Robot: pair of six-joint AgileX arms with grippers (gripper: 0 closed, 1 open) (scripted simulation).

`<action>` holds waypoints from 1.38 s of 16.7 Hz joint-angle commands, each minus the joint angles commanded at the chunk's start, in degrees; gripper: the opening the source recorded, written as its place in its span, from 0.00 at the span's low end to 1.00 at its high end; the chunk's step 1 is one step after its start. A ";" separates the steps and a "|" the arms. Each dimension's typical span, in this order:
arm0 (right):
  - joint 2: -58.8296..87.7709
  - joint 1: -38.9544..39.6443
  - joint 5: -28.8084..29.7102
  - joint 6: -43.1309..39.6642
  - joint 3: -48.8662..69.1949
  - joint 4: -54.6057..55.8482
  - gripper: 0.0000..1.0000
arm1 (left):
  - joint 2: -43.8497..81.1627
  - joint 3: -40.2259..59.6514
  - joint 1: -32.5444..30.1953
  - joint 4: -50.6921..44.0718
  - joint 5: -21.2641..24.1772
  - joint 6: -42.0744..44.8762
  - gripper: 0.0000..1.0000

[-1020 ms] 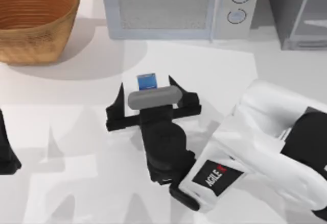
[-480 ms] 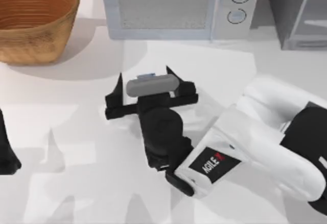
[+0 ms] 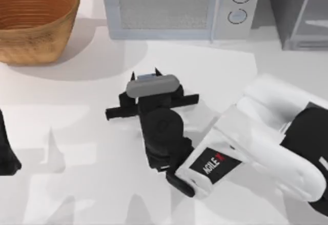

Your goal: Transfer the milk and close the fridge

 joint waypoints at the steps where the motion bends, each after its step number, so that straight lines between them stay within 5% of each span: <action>1: 0.00 0.00 0.00 0.00 0.00 0.00 0.25 | 0.00 0.00 0.00 0.00 0.00 0.00 1.00; 5: 0.00 0.00 0.00 0.00 0.00 0.00 0.00 | 0.00 0.00 0.00 0.00 0.00 0.00 1.00; 23: -5.79 0.17 -0.03 0.12 -1.59 -4.22 0.00 | 0.00 0.00 0.00 0.00 0.00 0.00 1.00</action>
